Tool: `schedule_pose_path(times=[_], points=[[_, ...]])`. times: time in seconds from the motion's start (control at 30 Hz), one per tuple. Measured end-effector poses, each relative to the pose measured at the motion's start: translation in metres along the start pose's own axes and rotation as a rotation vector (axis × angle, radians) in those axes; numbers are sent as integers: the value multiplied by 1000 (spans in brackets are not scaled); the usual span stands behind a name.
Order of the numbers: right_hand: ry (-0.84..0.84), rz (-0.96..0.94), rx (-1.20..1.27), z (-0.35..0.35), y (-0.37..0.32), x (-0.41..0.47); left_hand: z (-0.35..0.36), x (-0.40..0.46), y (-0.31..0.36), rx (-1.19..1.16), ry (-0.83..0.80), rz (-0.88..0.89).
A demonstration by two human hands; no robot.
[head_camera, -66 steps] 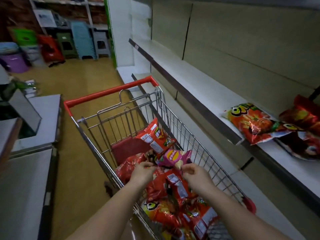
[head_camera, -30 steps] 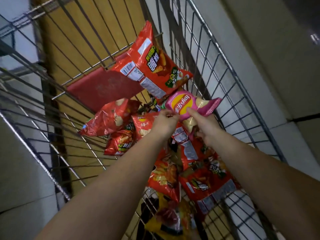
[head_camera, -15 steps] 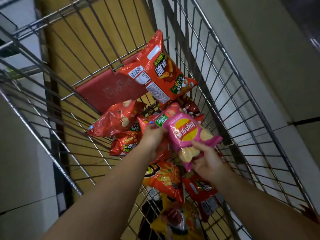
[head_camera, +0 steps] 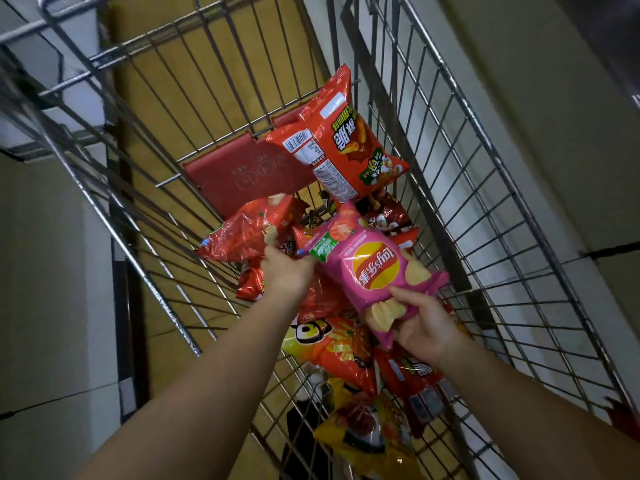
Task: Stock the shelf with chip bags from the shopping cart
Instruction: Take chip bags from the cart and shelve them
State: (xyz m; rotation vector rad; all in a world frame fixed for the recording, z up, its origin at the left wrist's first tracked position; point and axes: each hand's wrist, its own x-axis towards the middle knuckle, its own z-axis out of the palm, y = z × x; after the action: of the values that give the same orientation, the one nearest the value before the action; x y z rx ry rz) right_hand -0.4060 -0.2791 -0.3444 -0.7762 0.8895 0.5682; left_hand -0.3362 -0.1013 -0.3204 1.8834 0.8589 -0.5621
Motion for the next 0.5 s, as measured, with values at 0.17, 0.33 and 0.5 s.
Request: schedule_pose_path(times=[0.17,0.33,0.5], points=[[-19,24,-428,6,-17,1,-15,-5,9,595,-248,483],[-161,114,-858,33,-59,3,-21,-8,23,640,-652,394],[-290,108,-1058,64,-93,3,-32,-1,17,340,-816,236]])
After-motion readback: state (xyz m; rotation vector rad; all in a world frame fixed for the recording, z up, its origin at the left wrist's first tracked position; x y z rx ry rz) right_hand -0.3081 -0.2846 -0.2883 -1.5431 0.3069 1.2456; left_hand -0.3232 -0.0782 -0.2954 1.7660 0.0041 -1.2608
